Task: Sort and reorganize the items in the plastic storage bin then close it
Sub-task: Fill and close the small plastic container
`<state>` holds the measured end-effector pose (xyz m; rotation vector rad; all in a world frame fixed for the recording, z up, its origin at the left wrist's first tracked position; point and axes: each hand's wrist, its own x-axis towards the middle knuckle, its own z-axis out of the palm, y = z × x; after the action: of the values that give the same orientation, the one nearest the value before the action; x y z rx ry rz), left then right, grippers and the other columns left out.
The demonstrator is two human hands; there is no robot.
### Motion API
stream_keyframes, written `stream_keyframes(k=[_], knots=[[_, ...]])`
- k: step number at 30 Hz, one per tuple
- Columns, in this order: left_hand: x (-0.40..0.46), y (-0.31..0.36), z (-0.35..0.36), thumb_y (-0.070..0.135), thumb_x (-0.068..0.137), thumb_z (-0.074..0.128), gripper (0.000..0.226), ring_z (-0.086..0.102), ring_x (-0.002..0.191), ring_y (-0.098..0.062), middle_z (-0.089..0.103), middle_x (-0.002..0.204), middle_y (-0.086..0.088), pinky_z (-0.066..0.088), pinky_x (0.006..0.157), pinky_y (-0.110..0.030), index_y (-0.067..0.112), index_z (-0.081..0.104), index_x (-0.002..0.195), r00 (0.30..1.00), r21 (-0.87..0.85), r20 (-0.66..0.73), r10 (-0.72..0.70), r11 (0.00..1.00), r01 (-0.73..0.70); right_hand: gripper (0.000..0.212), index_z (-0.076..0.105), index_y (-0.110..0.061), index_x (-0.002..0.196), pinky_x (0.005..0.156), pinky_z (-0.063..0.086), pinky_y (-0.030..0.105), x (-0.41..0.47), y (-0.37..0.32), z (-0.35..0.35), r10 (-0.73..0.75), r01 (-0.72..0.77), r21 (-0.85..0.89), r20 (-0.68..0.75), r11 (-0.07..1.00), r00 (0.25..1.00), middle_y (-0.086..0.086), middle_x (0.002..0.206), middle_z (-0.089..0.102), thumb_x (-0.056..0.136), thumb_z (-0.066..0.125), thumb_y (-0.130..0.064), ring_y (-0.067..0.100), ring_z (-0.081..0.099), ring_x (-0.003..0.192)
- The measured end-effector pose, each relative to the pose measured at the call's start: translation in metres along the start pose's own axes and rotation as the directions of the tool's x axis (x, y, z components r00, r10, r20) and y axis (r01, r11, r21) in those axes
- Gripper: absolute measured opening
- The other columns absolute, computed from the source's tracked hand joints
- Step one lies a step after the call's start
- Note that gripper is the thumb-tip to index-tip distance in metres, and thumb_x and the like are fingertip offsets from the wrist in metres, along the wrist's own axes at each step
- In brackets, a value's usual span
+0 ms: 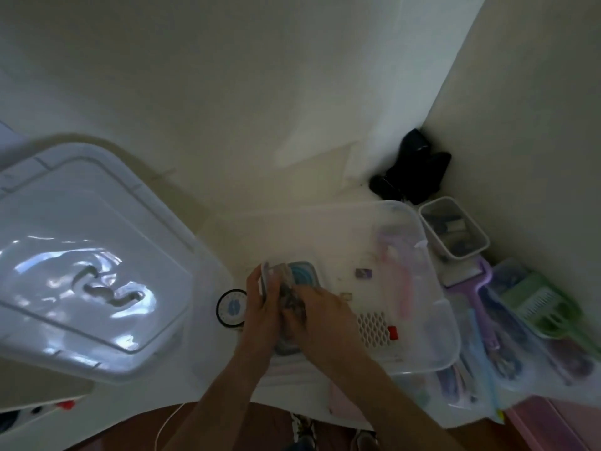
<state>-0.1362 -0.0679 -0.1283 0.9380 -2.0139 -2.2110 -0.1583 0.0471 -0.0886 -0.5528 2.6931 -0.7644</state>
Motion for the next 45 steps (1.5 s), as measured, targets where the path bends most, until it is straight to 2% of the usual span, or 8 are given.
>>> stream_keyframes(k=[6, 12, 15, 21, 28, 35, 38, 45], knots=[[0.023, -0.001, -0.009, 0.044, 0.1, 0.047, 0.039, 0.072, 0.075, -0.007, 0.068, 0.103, 0.002, 0.062, 0.073, -0.039, 0.04, 0.039, 0.138, 0.996, 0.058, -0.076, -0.052, 0.997, 0.056, 0.02, 0.071, -0.024, 0.103, 0.081, 0.052, 0.026, 0.036, 0.078, -0.035, 0.139, -0.127, 0.062, -0.245, 0.99, 0.96, -0.004, 0.098, 0.072, 0.092, 0.058, -0.014, 0.014, 0.066, 0.086], [0.042, -0.004, -0.014, 0.03, 0.102, 0.051, 0.035, 0.073, 0.074, -0.007, 0.071, 0.098, 0.001, 0.06, 0.06, -0.024, 0.036, 0.042, 0.134, 0.995, 0.009, -0.09, -0.032, 0.999, 0.033, 0.05, 0.043, -0.022, 0.137, 0.085, 0.054, 0.037, 0.112, 0.189, 0.015, 0.206, -0.08, -0.433, 0.253, 0.898, 0.945, 0.01, 0.122, 0.056, 0.09, 0.059, -0.025, 0.028, 0.058, 0.106], [0.045, -0.006, -0.016, 0.029, 0.101, 0.054, 0.036, 0.074, 0.078, -0.009, 0.072, 0.099, 0.0, 0.059, 0.06, -0.022, 0.038, 0.043, 0.134, 0.996, 0.023, -0.076, -0.035, 0.999, 0.037, 0.056, 0.044, -0.018, 0.13, 0.083, 0.052, 0.039, 0.126, 0.211, 0.043, 0.176, -0.013, -0.501, 0.279, 0.865, 0.944, 0.013, 0.122, 0.048, 0.08, 0.068, -0.027, 0.036, 0.053, 0.106], [0.05, -0.011, -0.012, 0.035, 0.099, 0.055, 0.042, 0.074, 0.088, -0.022, 0.073, 0.104, -0.011, 0.062, 0.077, -0.044, 0.039, 0.043, 0.138, 0.998, 0.069, -0.057, -0.041, 0.997, 0.045, 0.029, 0.067, -0.013, 0.105, 0.078, 0.052, 0.036, 0.122, 0.192, 0.046, 0.045, 0.013, -0.183, 0.307, 0.983, 0.951, 0.007, 0.103, 0.06, 0.081, 0.072, -0.028, 0.024, 0.06, 0.092], [0.06, -0.014, -0.01, 0.035, 0.099, 0.057, 0.04, 0.074, 0.092, -0.025, 0.074, 0.104, -0.014, 0.061, 0.081, -0.046, 0.039, 0.045, 0.137, 0.995, 0.05, -0.088, -0.046, 0.997, 0.051, 0.019, 0.056, -0.012, 0.1, 0.07, 0.05, 0.036, 0.107, 0.195, 0.062, -0.046, 0.189, -0.313, 0.414, 0.931, 0.909, 0.008, 0.096, 0.062, 0.081, 0.059, -0.011, 0.029, 0.062, 0.086], [0.063, -0.009, -0.001, 0.039, 0.097, 0.059, 0.041, 0.072, 0.099, -0.025, 0.067, 0.12, -0.014, 0.06, 0.084, -0.051, 0.038, 0.044, 0.136, 0.997, 0.035, -0.072, -0.019, 0.999, 0.022, 0.016, 0.069, -0.02, 0.083, 0.064, 0.054, 0.017, 0.112, 0.144, -0.021, 0.168, -0.148, 0.253, -0.061, 0.956, 0.984, -0.012, 0.075, 0.07, 0.071, 0.08, -0.022, 0.003, 0.067, 0.069], [0.057, -0.007, 0.021, 0.043, 0.096, 0.059, 0.041, 0.071, 0.102, -0.024, 0.065, 0.124, -0.012, 0.061, 0.084, -0.049, 0.043, 0.043, 0.135, 1.0, 0.023, -0.014, -0.001, 1.0, 0.001, 0.02, 0.071, -0.025, 0.081, 0.063, 0.056, 0.016, 0.088, 0.098, -0.07, 0.223, -0.16, 0.446, -0.091, 0.881, 0.971, -0.011, 0.071, 0.072, 0.069, 0.085, -0.033, 0.001, 0.068, 0.065], [0.047, -0.005, 0.076, 0.038, 0.098, 0.055, 0.039, 0.069, 0.105, -0.024, 0.061, 0.128, -0.015, 0.062, 0.077, -0.032, 0.037, 0.042, 0.135, 0.994, 0.018, 0.083, 0.076, 0.997, -0.078, 0.031, 0.073, -0.024, 0.094, 0.072, 0.055, 0.013, 0.037, 0.078, -0.066, 0.302, -0.277, 0.275, -0.052, 0.921, 0.952, -0.012, 0.083, 0.073, 0.07, 0.083, -0.041, -0.005, 0.067, 0.073]])
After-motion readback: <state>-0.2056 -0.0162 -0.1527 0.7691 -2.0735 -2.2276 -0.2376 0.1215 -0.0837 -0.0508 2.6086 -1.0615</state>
